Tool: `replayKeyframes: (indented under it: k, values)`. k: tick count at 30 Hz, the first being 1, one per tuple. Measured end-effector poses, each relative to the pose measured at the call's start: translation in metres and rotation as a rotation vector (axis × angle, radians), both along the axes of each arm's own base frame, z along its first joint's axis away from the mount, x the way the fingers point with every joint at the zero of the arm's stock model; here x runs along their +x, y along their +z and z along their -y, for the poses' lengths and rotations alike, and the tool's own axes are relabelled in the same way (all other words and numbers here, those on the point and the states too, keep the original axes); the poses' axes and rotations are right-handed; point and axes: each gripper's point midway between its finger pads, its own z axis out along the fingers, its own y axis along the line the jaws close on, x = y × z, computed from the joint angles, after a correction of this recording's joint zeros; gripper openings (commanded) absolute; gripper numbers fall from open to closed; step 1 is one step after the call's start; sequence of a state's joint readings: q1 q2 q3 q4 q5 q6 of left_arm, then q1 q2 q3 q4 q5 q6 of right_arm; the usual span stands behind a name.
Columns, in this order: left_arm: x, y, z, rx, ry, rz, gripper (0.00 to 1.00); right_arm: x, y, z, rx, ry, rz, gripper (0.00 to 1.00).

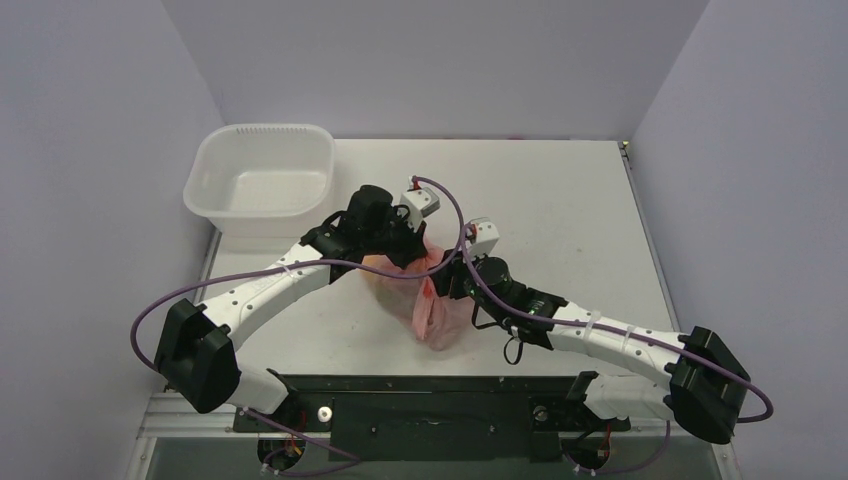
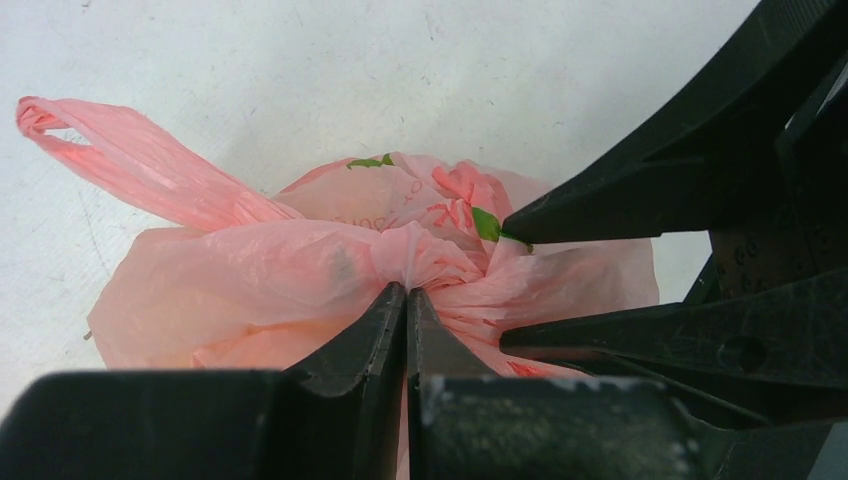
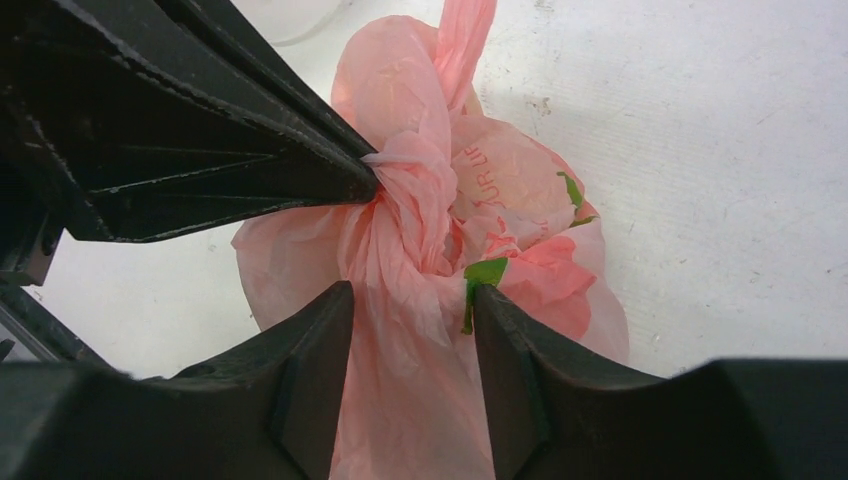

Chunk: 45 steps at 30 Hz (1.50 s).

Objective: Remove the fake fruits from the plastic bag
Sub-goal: Untie the plastic bag at the center of the board.

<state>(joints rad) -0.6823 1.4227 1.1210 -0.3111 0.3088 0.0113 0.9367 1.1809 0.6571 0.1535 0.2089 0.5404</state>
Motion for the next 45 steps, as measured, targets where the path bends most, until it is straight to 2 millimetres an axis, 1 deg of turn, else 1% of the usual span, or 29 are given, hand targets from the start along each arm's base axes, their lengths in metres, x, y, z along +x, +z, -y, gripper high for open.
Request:
replayKeyframes:
  k: [1, 3, 5, 9, 13, 16, 19, 23, 26, 28, 31, 34, 35, 37, 38, 40, 41, 42, 45]
  values:
    - [0.001, 0.000, 0.000, 0.001, 0.003, 0.002, 0.00, 0.000, 0.000, 0.000, 0.001, 0.001, 0.002, 0.35]
    - [0.002, 0.000, -0.001, 0.003, 0.008, 0.005, 0.00, 0.000, 0.000, -0.001, 0.000, 0.003, 0.003, 0.27]
    - [0.003, 0.001, 0.000, 0.001, 0.012, 0.012, 0.00, 0.000, 0.000, -0.001, 0.000, 0.003, 0.003, 0.12]
    - [0.004, 0.000, -0.005, 0.002, 0.046, 0.024, 0.00, 0.000, 0.000, 0.000, 0.000, 0.002, 0.002, 0.00]
    - [0.015, 0.005, -0.019, 0.020, 0.153, 0.074, 0.00, -0.002, 0.002, 0.002, 0.006, 0.001, 0.006, 0.00]
    - [0.028, 0.012, -0.035, 0.030, 0.263, 0.134, 0.00, -0.006, 0.005, 0.010, 0.020, -0.008, 0.019, 0.00]
    - [0.037, 0.020, -0.056, 0.033, 0.377, 0.187, 0.00, -0.012, 0.006, 0.026, 0.040, -0.037, 0.033, 0.00]
    - [0.047, 0.035, -0.081, 0.000, 0.492, 0.242, 0.00, -0.022, 0.000, 0.057, 0.101, -0.124, 0.037, 0.00]
    - [0.051, 0.044, -0.093, -0.035, 0.539, 0.263, 0.00, -0.032, -0.013, 0.077, 0.191, -0.183, 0.024, 0.00]
    - [0.052, 0.047, -0.097, -0.051, 0.550, 0.268, 0.00, -0.041, -0.029, 0.086, 0.252, -0.201, 0.003, 0.00]
    - [0.052, 0.049, -0.096, -0.067, 0.541, 0.269, 0.00, -0.049, -0.049, 0.095, 0.303, -0.223, -0.031, 0.00]
    - [0.052, 0.049, -0.093, -0.079, 0.528, 0.270, 0.00, -0.051, -0.053, 0.096, 0.299, -0.227, -0.044, 0.00]
    - [0.052, 0.049, -0.093, -0.082, 0.526, 0.271, 0.00, -0.051, -0.052, 0.097, 0.290, -0.227, -0.046, 0.00]
    - [0.052, 0.052, -0.092, -0.092, 0.522, 0.277, 0.00, -0.050, -0.046, 0.096, 0.257, -0.220, -0.041, 0.05]
    - [0.053, 0.053, -0.091, -0.096, 0.520, 0.281, 0.00, -0.050, -0.041, 0.096, 0.235, -0.214, -0.035, 0.17]
    - [0.053, 0.056, -0.091, -0.105, 0.519, 0.288, 0.00, -0.048, -0.029, 0.095, 0.185, -0.198, -0.020, 0.29]
    - [0.053, 0.057, -0.091, -0.109, 0.518, 0.290, 0.00, -0.046, -0.020, 0.094, 0.149, -0.186, -0.009, 0.30]
    - [0.053, 0.058, -0.090, -0.114, 0.515, 0.293, 0.00, -0.044, -0.011, 0.092, 0.118, -0.175, 0.007, 0.34]
    - [0.053, 0.060, -0.089, -0.122, 0.503, 0.297, 0.00, -0.039, 0.013, 0.087, 0.037, -0.137, 0.043, 0.38]
